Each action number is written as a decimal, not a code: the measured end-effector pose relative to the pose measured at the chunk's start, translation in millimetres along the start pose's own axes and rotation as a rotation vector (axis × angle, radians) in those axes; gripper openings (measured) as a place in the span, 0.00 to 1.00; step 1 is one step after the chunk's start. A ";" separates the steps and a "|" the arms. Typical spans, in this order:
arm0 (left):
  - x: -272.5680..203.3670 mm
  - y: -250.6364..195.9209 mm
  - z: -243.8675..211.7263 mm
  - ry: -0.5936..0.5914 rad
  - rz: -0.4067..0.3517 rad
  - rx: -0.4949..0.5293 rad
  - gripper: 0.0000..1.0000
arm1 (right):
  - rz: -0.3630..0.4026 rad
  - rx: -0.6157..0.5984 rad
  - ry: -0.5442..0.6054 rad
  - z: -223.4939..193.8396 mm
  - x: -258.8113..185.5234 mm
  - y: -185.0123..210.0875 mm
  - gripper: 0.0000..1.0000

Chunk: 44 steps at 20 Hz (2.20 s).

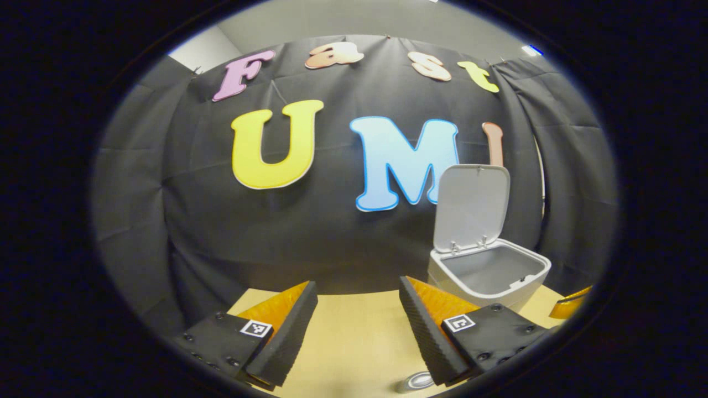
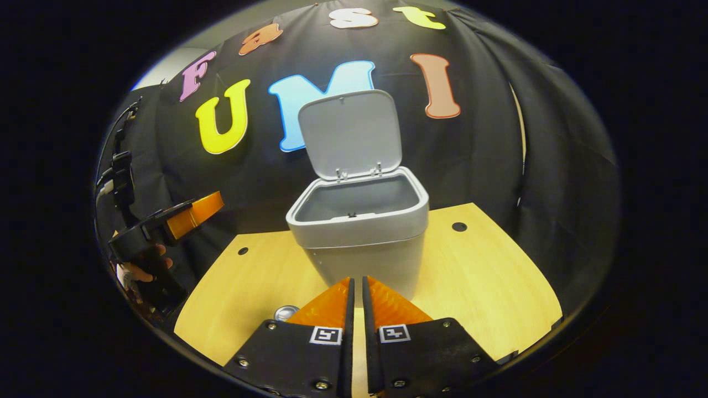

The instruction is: Press the lid of the desktop garbage bin to open it, pick up the crumpled paper on the desktop and throw it into the bin, then pick up the pop can on the desktop and drop it into the bin, and finally close the garbage bin lid.

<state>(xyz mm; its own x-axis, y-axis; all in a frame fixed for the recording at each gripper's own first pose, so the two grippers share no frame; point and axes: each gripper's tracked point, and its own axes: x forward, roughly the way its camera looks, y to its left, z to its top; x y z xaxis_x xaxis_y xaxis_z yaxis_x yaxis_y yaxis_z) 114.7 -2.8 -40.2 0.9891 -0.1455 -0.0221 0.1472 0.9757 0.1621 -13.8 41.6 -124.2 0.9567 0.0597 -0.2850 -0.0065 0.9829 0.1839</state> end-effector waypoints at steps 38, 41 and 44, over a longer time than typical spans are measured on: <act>-86.6 144.9 -6.3 0.016 0.265 -0.052 0.92 | 0.149 -0.282 0.340 -117.3 103.0 113.4 0.98; -87.4 146.8 -7.1 0.017 0.270 -0.054 0.92 | 0.143 -0.303 0.351 -123.0 105.6 112.9 0.98; -86.4 146.4 -7.8 0.023 0.274 -0.056 0.92 | 0.118 -0.321 0.359 -127.5 109.5 108.0 0.98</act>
<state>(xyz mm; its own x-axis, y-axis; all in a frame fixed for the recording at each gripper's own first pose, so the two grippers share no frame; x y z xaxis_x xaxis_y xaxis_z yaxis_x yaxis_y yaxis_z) 50.9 153.9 -22.3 0.9917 0.1281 -0.0073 -0.1266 0.9858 0.1105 53.1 176.5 -255.5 0.7840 0.1741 -0.5959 -0.2515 0.9666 -0.0485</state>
